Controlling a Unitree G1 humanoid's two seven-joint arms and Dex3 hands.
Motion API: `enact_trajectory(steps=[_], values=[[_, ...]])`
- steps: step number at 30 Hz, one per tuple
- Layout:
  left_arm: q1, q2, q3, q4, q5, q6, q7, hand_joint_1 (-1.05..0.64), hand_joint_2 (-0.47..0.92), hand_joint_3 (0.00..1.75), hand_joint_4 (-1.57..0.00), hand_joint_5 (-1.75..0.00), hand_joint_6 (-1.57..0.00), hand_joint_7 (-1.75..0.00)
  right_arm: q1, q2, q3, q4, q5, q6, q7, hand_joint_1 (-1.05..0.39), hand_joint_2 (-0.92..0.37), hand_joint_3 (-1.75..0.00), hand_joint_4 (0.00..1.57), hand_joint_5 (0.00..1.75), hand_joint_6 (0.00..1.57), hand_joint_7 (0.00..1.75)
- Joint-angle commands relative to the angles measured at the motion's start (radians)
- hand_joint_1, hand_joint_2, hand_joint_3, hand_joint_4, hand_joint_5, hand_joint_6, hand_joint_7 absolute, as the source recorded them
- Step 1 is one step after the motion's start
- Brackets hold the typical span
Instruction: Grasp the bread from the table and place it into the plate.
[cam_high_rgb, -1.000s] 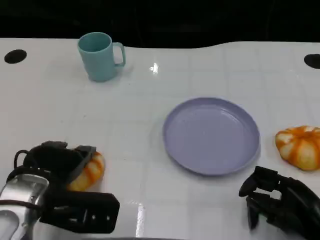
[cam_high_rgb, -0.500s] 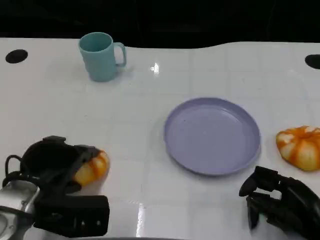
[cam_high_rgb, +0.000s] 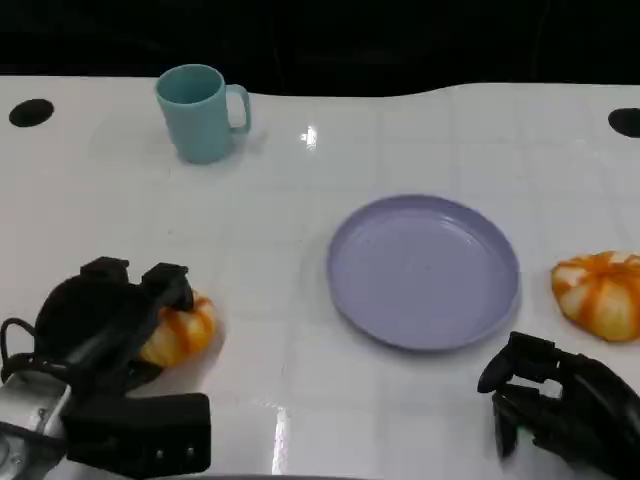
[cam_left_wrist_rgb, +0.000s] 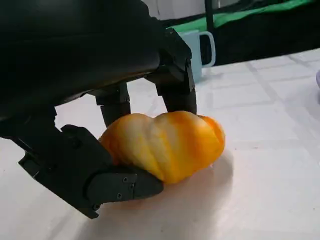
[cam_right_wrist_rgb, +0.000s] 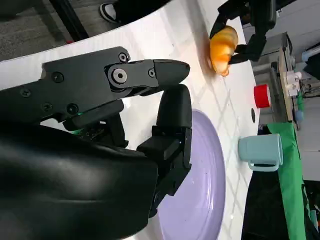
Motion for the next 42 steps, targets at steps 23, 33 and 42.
enact_trajectory(steps=[23, 33, 42], values=[[-0.206, -0.116, -0.03, 0.017, -0.098, -0.081, -0.052, -0.29, 0.89, 0.47, -0.71, -1.75, -0.58, -1.59, -0.018, -0.024, -0.013, 0.081, 0.01, -0.03, 0.021, -0.53, -0.92, -0.23, 0.67, 1.75, 0.71, 1.33], [-0.281, -0.195, -0.078, 0.051, -0.07, -0.061, -0.049, -0.27, 0.92, 0.39, -0.76, -1.75, -0.57, -1.68, -0.015, -0.023, -0.013, 0.082, 0.017, -0.033, 0.032, -0.52, -0.92, -0.25, 0.65, 1.75, 0.69, 1.32], [-0.318, -0.237, -0.108, 0.086, -0.058, -0.065, -0.031, -0.27, 0.91, 0.44, -0.78, -1.75, -0.6, -1.68, -0.011, -0.023, -0.012, 0.072, 0.016, -0.029, 0.029, -0.52, -0.92, -0.24, 0.65, 1.75, 0.7, 1.32]])
